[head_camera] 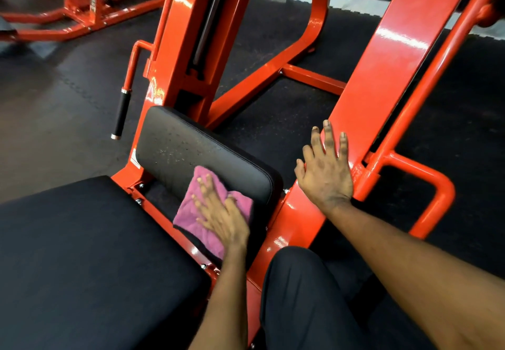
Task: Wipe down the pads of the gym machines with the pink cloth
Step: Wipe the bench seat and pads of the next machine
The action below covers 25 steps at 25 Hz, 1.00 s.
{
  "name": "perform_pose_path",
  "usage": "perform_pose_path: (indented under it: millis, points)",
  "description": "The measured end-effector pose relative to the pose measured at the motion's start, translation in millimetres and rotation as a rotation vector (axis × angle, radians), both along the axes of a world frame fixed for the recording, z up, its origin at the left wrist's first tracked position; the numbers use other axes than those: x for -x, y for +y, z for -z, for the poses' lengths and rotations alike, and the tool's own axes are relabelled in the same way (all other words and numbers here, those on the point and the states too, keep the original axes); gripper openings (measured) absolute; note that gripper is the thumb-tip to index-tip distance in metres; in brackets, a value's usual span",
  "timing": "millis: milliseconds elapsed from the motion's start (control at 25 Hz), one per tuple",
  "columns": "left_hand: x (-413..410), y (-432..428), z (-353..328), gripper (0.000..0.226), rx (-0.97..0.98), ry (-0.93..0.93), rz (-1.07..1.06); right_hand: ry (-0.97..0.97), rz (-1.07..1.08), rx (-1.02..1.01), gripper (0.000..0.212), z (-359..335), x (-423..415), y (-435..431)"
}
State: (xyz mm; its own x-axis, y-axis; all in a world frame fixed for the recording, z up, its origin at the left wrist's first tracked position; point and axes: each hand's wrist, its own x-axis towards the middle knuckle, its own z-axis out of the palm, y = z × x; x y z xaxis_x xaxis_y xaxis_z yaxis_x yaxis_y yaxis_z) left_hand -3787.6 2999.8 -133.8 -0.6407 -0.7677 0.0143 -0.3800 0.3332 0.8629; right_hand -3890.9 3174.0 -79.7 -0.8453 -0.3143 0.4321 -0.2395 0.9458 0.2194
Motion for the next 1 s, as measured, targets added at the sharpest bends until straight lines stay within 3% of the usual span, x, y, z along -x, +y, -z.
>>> perform_pose_path:
  millis: [160,320,440,640,1000]
  points:
    - [25.2,27.5,-30.9,0.079,0.19,0.111,0.297,-0.007,-0.005,0.008,0.042,-1.0,-0.7,0.4]
    - [45.5,8.0,-25.7,0.084,0.418,-0.126,0.278,-0.009,0.001,-0.01,0.043,-1.7,-1.3,0.6]
    - [27.0,17.7,-12.5,0.081,0.323,-0.22,0.146,-0.002,0.002,-0.008,0.042,-0.3,-1.2,0.2]
    - [3.0,16.9,0.2,0.066,0.32,-0.213,0.226,-0.001,-0.006,0.004,0.041,-1.5,-0.9,0.0]
    - [95.1,-65.2,-38.0,0.059,0.13,-0.234,0.108,-0.007,-0.014,0.01,0.041,1.7,0.4,0.9]
